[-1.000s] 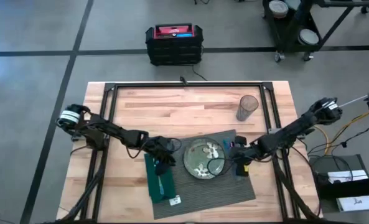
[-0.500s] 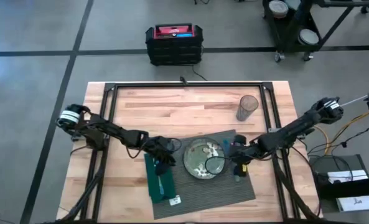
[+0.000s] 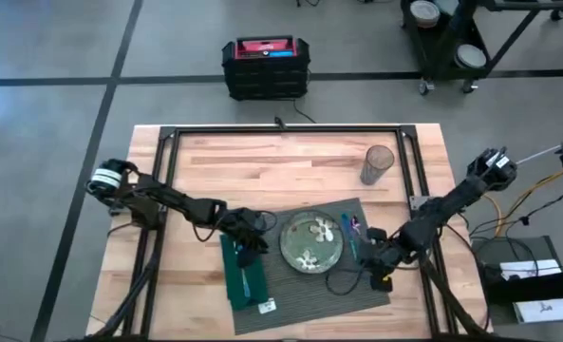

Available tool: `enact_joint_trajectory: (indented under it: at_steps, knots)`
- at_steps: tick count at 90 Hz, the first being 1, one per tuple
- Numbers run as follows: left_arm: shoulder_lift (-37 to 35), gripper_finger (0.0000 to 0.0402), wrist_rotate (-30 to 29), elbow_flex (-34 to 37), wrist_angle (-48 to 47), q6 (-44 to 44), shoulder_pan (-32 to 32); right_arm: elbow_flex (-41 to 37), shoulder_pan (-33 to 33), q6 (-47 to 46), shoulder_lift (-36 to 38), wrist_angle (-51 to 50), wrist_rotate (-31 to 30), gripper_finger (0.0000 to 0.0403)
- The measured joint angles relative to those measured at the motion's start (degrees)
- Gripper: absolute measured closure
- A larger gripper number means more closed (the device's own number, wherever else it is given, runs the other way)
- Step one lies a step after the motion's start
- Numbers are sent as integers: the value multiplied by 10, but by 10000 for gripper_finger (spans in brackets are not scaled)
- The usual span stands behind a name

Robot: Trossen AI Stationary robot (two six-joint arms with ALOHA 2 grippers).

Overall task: Set table place
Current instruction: Put the iridescent blue knife on the gray place mat, then adjust the gray place mat

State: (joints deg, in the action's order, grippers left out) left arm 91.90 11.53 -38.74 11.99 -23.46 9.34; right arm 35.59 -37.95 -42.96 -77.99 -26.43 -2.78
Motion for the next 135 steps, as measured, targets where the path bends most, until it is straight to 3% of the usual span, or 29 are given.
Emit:
enact_joint_trajectory:
  at_steps: [19,29,39,57,85,112,135]
  knots:
    - [0,325,0,0,0,-1,0,0,0,3,-35,17,-2,403]
    - [-22,325,23,0,-8,-29,0,24,0,1,-21,-50,2,403]
    - [-69,325,27,-17,-87,-74,24,55,-1,-14,7,-87,2,403]
    - [-103,326,-33,-28,-228,-168,143,44,-25,-73,20,-100,-1,403]
    - [-87,326,-81,-25,-231,-331,313,29,-70,-130,9,-98,-17,403]
    - [-8,326,-93,-27,-16,-362,358,27,-70,-141,-21,-92,-25,403]
    - [103,326,-63,-142,-93,-289,363,27,-72,-156,-37,-86,-36,403]
